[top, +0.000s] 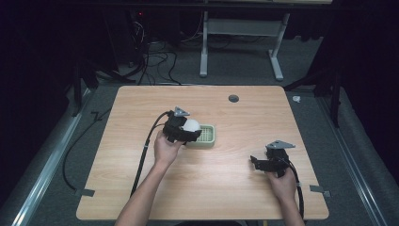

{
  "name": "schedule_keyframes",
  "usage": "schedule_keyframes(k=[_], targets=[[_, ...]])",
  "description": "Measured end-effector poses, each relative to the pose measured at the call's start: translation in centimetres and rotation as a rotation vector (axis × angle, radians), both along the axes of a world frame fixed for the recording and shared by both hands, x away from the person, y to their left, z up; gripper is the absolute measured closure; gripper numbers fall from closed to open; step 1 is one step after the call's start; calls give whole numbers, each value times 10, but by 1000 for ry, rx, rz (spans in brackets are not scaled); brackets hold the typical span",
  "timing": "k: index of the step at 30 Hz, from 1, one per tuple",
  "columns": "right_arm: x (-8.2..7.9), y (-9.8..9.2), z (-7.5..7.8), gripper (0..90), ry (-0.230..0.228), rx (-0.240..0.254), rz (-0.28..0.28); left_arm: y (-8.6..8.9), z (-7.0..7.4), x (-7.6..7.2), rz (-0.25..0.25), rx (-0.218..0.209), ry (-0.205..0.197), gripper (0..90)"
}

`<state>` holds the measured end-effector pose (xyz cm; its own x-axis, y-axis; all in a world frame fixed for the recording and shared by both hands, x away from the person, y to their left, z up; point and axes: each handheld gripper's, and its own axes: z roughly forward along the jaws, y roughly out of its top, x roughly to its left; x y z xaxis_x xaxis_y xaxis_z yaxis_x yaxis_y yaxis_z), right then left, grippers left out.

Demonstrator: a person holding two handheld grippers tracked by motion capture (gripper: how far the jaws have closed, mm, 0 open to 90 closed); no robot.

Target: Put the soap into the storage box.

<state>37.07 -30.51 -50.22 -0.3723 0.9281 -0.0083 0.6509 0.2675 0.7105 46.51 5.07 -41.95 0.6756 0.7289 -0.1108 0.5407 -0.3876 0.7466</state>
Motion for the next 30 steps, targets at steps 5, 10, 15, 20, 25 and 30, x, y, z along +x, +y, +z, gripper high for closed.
schedule_keyframes(k=[5, 10, 15, 20, 25, 30], targets=[[0, 0, 0, 198, 1, -1, 0, -5, -7, 6, 13, 1, 9, 236], [0, 0, 0, 198, 2, 0, -1, -9, -14, 11, 27, 16, 9, 236], [0, 0, 0, 198, 1, -2, 0, -14, -22, 17, 42, 24, 14, 236], [0, 0, 0, 198, 1, -1, 0, -19, -29, 20, 52, 47, 19, 236], [0, 0, 0, 198, 0, -3, 1, -24, -35, 23, 57, 74, 24, 236], [0, 0, 0, 198, 1, -2, 1, -28, -42, 27, 71, 91, 30, 236]])
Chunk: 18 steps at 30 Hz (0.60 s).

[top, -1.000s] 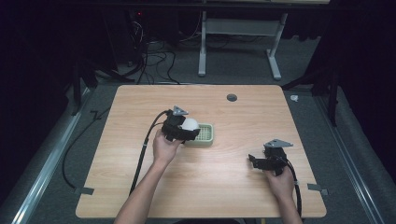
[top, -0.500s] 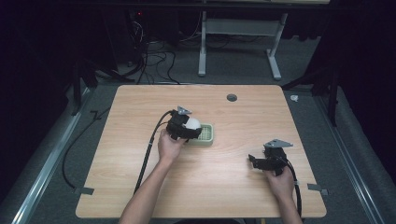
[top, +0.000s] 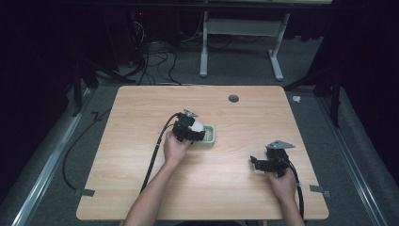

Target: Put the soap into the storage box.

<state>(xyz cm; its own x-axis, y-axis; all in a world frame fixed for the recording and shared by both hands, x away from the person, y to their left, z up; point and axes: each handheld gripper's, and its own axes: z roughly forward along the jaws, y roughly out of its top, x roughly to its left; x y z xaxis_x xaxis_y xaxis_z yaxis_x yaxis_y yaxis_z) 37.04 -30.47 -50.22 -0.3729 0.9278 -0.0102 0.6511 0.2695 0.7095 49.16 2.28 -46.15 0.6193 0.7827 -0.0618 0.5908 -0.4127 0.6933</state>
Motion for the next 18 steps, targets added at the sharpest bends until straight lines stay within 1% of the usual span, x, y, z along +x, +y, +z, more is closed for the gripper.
schedule_keyframes(k=[6, 9, 12, 18], targets=[[0, 0, 0, 198, 0, 0, 0, -3, -4, 2, 5, 2, 2, 236], [0, 0, 0, 198, 0, 0, 0, -6, -7, 2, 8, 12, 4, 236], [0, 0, 0, 199, 0, 0, 0, -8, -9, 3, 13, 8, 9, 236], [0, 0, 0, 199, 0, 1, 0, -13, -14, 3, 6, 26, 15, 235]])
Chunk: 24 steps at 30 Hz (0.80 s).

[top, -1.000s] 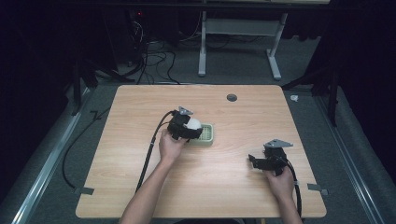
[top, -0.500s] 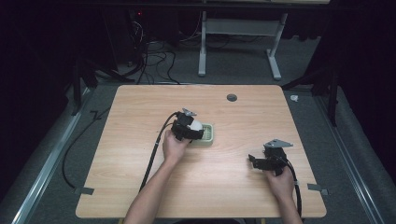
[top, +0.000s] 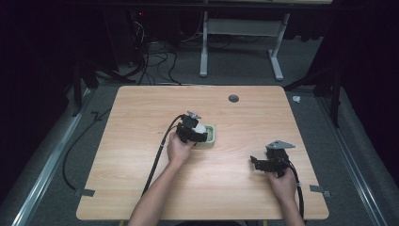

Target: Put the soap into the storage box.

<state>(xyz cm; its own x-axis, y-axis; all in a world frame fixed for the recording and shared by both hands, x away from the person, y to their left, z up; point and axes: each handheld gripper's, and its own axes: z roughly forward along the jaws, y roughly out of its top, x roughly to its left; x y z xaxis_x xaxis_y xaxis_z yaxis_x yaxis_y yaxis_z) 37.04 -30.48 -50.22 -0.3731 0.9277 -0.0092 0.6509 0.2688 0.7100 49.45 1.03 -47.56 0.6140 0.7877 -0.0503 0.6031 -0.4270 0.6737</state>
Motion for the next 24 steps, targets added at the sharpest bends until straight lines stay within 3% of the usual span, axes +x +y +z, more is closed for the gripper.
schedule_keyframes(k=[16, 24], targets=[[0, 0, 0, 198, -1, 1, 1, -2, 0, -2, -2, 18, 0, 223], [0, 0, 0, 198, 0, 3, 0, 2, 7, -4, 0, 13, -21, 187]])
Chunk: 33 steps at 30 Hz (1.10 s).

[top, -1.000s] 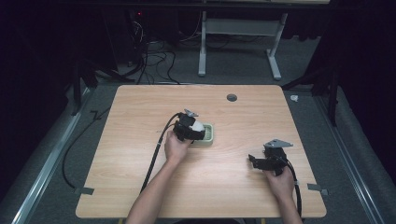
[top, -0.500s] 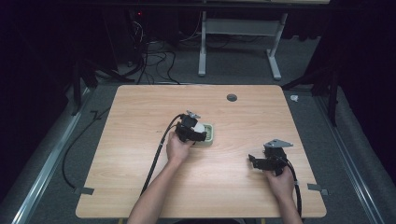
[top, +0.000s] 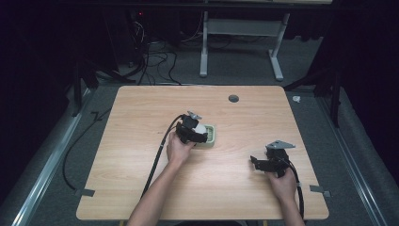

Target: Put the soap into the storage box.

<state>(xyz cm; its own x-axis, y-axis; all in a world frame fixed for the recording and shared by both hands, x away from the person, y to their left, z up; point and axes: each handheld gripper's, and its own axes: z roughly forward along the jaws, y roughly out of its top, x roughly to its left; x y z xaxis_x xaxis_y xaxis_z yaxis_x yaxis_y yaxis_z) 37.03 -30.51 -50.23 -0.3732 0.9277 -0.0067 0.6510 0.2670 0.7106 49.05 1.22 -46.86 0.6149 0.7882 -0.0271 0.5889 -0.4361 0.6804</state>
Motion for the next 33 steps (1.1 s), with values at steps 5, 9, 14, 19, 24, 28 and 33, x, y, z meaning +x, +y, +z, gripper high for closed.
schedule_keyframes(k=[5, 9, 14, 19, 24, 28, 33], targets=[[0, 0, 0, 198, -2, -1, 1, 1, 2, -2, -4, 19, -9, 159], [0, 0, 0, 198, 0, -2, -1, 3, 7, -4, -6, 5, -20, 155], [0, 0, 0, 198, -1, -4, 1, 8, 15, -6, -7, -32, -31, 155], [0, 0, 0, 198, 0, -5, 0, 13, 19, -8, -4, -33, -41, 156], [0, 0, 0, 198, -1, -5, 0, 18, 23, -10, -2, -67, -43, 158], [0, 0, 0, 198, 0, -5, 0, 24, 26, -12, 2, -88, -32, 160], [0, 0, 0, 198, 0, -5, 0, 33, 31, -18, 3, -98, -47, 164]])
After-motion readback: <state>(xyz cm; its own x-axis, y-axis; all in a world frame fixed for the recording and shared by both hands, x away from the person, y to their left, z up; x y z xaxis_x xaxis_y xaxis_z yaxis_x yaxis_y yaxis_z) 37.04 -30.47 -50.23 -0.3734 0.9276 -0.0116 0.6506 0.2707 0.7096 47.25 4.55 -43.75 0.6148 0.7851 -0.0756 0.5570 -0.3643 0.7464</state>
